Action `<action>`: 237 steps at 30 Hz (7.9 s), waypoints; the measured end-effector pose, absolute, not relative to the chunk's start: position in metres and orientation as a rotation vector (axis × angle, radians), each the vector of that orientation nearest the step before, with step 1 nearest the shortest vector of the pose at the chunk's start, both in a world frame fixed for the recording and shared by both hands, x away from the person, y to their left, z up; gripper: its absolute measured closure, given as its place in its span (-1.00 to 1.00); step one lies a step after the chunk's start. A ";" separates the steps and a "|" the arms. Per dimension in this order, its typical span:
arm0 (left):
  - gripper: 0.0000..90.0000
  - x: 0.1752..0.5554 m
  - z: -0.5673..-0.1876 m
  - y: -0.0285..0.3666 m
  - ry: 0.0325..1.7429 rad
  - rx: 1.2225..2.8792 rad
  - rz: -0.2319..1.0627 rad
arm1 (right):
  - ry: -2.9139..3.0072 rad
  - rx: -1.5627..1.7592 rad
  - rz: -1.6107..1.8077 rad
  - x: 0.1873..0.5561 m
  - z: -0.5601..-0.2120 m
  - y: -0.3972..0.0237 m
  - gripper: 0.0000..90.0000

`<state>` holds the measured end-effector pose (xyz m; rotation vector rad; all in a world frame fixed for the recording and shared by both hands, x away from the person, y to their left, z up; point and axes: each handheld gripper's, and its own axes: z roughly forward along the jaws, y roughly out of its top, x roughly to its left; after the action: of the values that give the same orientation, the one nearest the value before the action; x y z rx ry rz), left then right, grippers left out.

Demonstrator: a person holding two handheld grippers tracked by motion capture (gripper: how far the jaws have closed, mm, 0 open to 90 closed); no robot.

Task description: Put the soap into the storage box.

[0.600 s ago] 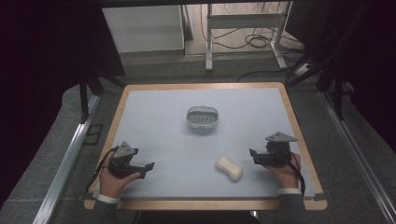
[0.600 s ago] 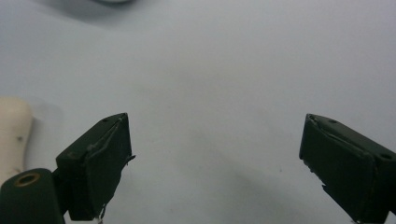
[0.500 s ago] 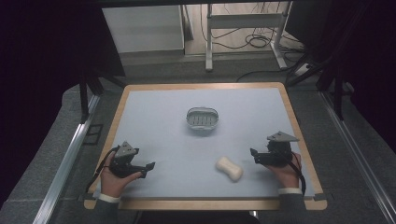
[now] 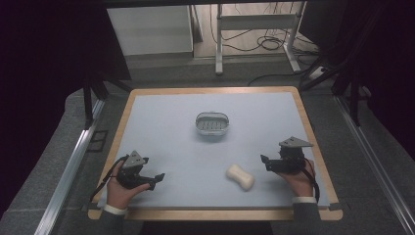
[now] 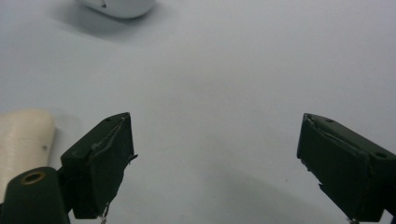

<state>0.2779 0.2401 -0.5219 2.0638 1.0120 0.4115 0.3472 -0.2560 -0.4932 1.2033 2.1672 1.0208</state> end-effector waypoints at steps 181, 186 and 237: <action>-0.75 0.278 -0.520 0.238 0.977 2.075 0.382 | 2.810 0.859 0.443 0.378 -0.438 -0.120 0.10; -0.75 0.278 -0.520 0.238 0.979 2.073 0.383 | 2.806 0.835 0.460 0.384 -0.433 -0.115 0.10; -0.75 0.279 -0.522 0.240 0.980 2.080 0.380 | 2.805 0.758 0.472 0.458 -0.415 -0.086 0.10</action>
<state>0.2792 0.2401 -0.5216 2.0803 0.9798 0.3797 0.4584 -0.0859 -0.4145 0.7584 2.8049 0.4722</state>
